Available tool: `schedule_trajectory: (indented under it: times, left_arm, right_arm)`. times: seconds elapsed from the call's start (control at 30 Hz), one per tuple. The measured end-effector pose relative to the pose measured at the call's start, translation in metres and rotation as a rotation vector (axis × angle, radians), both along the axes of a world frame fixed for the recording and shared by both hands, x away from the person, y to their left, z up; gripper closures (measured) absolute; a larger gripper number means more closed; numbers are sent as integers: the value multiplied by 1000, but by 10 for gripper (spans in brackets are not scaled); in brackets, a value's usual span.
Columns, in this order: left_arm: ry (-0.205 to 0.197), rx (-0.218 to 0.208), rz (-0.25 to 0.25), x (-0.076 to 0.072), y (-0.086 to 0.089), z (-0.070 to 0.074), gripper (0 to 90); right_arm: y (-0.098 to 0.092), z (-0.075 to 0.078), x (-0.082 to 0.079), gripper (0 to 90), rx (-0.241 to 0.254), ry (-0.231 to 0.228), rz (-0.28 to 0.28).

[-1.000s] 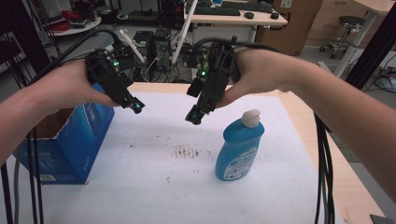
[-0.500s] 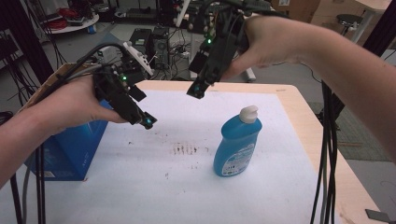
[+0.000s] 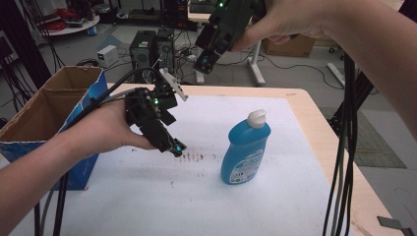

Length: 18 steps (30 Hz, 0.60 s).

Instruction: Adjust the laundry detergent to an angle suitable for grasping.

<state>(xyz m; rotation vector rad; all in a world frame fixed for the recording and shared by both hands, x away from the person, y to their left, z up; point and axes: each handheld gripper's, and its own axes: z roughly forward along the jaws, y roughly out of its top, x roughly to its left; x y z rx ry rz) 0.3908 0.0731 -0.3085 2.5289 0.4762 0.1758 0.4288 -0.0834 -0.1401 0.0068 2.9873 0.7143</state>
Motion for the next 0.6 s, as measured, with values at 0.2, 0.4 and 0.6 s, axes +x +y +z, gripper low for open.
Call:
schedule_trajectory:
  times: [0.2,0.4,0.6]
  left_arm:
    - [-10,-38,-33,-1,-21,-4,184]
    - [-7,-65,-63,-3,-46,-9,184]
    - [3,-70,-69,-2,-56,-13,184]
  right_arm:
    - [0,11,-1,208,14,-6,12]
    - [-1,12,0,208,13,-4,6]
    - [-2,12,1,208,17,-5,5]
